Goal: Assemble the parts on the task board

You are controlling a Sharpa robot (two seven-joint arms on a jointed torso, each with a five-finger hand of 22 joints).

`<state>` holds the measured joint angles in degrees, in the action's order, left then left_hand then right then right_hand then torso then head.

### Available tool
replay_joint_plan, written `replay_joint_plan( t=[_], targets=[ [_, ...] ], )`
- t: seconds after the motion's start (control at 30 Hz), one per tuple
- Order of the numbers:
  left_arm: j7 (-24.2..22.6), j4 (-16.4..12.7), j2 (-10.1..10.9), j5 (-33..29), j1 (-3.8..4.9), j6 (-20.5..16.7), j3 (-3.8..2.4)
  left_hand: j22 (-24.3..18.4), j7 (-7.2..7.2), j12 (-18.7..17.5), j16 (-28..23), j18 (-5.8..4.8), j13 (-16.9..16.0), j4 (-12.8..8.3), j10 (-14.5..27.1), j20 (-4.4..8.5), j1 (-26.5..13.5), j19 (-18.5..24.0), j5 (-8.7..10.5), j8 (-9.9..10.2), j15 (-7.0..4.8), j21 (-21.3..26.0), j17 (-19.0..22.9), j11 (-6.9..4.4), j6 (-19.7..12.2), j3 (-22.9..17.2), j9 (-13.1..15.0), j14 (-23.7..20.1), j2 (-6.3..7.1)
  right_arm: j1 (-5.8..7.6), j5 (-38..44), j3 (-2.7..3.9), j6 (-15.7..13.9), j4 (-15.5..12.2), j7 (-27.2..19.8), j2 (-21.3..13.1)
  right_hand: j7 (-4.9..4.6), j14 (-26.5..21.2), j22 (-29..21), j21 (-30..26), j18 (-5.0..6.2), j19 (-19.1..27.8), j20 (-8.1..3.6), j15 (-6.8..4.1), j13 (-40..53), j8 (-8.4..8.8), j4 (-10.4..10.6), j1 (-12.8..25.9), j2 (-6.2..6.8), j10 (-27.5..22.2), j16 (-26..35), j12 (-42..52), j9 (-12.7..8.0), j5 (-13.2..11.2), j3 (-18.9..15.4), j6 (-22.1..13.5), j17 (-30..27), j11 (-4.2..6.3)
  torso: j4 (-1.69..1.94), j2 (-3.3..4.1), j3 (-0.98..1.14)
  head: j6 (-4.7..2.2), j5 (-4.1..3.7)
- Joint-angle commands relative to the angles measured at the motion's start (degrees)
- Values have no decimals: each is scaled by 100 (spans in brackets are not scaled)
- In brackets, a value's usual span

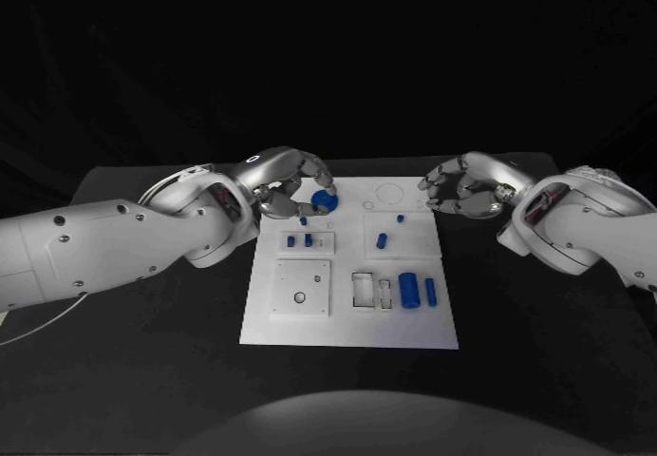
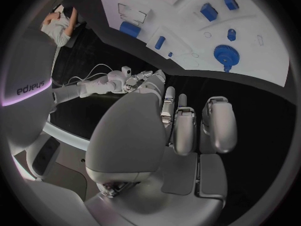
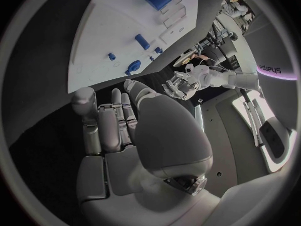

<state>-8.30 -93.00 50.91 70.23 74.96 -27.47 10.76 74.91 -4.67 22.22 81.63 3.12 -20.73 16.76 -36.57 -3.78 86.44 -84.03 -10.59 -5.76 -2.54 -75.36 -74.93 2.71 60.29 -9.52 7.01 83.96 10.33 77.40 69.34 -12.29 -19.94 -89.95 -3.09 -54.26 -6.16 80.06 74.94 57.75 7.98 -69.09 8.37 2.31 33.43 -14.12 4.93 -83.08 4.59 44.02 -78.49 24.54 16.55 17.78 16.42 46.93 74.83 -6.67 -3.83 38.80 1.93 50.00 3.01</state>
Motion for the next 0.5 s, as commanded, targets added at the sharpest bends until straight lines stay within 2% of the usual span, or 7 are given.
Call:
replay_joint_plan(
  t=[0.03,0.13,0.23,0.33,0.5],
  targets=[
    [-772,-87,105,-1798,14,75,22,1069,-5,-221,-42,15,286,17,225,5,71,2,-153,108,-12,69,-126,5,-64,333,-60,196,-90,65,1491,-5,459,3,576,49,109,29,504,148,-110,-139,-43,-64,-218,84,31,117,120,12,-12,-174,-30,-207,27,-24,-18,-4,200,-40,-28,0,-199],
    [-936,-136,196,-2170,19,81,35,1062,-18,-280,-54,22,450,20,264,4,105,12,-270,196,-2,102,-106,7,-160,526,-118,191,-82,95,1719,-6,687,76,697,96,172,8,516,147,-114,-164,-76,-97,-330,174,41,184,152,5,20,-248,-61,-292,33,-84,-77,16,330,-42,-53,0,-319],
    [-1050,-186,292,-2432,22,83,42,1030,9,-329,-115,46,578,25,328,-1,173,58,-363,226,4,222,-15,11,-362,663,-187,156,-53,103,1848,-8,843,172,787,154,153,-22,509,90,-111,-143,-88,-107,-399,222,49,242,168,-59,52,-300,-74,-351,18,-90,-132,13,402,-37,-67,0,-370],
    [-1123,-217,402,-2631,24,119,50,932,12,-385,-296,114,699,32,443,-8,193,203,-423,222,11,571,242,13,-497,824,-239,42,15,101,1944,-8,934,274,844,236,150,-47,507,52,-109,-129,-91,-108,-449,261,15,230,166,-129,72,-338,-84,-311,31,-93,-168,9,435,-38,-78,0,-401],
    [-1183,-224,574,-2894,25,131,70,914,-18,-353,-329,123,767,32,413,-20,220,231,-452,212,29,639,287,48,-544,867,-264,13,-16,60,2101,-9,1040,385,888,389,132,-27,543,103,-125,-175,-96,-114,-512,307,-33,229,163,-175,33,-358,-93,-146,54,-75,-139,14,442,-28,-115,0,-434]
  ],
)
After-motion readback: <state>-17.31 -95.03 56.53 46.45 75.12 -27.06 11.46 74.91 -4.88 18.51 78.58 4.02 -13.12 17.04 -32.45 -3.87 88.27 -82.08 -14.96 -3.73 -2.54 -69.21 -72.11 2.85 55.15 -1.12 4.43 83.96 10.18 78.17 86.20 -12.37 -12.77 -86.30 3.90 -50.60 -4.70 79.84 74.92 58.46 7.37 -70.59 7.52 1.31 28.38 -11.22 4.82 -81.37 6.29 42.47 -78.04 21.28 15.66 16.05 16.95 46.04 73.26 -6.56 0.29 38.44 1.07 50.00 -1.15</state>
